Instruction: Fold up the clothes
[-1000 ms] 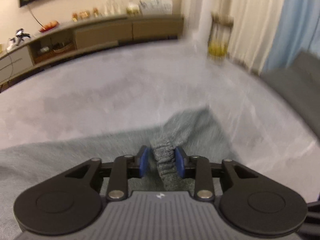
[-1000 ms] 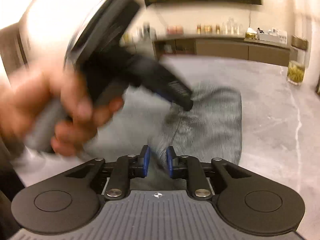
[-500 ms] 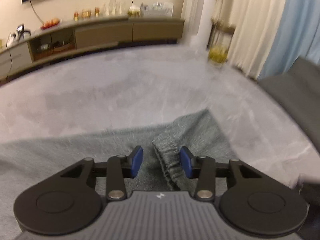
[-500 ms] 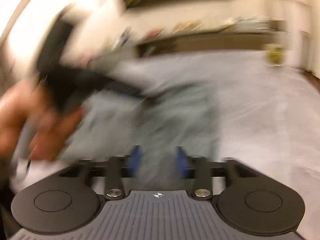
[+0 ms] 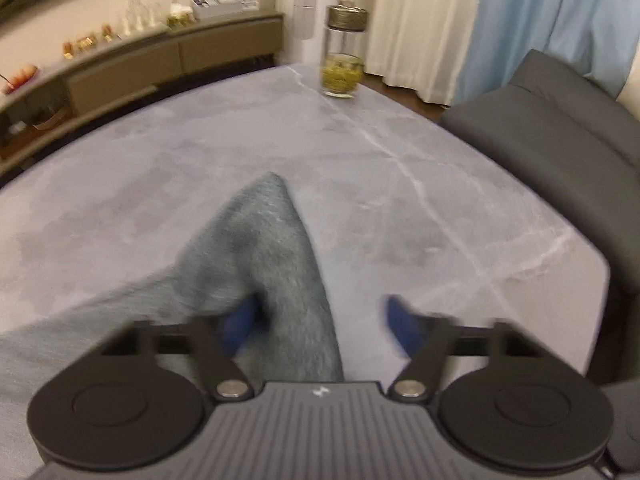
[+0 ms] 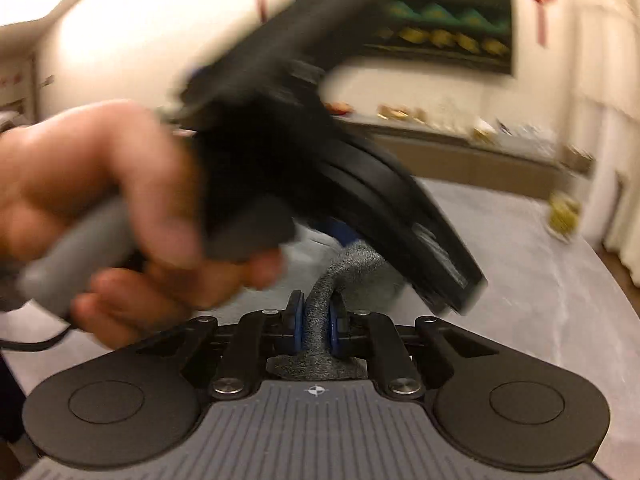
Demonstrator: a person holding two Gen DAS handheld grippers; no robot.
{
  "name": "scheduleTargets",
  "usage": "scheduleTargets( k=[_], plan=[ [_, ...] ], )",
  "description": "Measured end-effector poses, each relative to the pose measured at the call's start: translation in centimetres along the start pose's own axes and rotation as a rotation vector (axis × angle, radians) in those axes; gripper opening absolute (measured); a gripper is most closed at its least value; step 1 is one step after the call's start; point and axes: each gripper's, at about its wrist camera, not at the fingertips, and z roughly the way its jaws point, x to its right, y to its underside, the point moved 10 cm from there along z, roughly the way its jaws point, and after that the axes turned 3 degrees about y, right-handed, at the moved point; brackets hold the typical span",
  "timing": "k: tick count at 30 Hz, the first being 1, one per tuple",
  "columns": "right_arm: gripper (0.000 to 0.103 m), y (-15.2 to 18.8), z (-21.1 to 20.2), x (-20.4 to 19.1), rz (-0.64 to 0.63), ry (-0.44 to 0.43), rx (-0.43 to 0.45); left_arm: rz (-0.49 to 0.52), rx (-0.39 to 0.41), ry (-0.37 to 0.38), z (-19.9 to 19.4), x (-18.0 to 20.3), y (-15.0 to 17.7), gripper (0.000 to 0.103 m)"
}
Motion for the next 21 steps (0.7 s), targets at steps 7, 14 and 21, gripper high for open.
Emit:
scheduleTargets(
  k=[7, 14, 21],
  plan=[
    [0.046, -2.9, -2.1, -0.2, 0.230, -0.227, 0.142, -0.362, 0.069, 0.075, -5.3, -11.9, 4.8, 0.010],
    [0.044, 1.1, 3.3, -2.8, 0.139, -0.150, -0.134, -0.530, 0.066, 0.170, -3.3, -16.9, 8.5, 0.042],
    [0.045, 3.0, 4.1, -6.7, -0.024, -0.124, -0.249, -0.440, 0.051, 0.043, -2.3, -17.7, 8.2, 0.051]
  ],
)
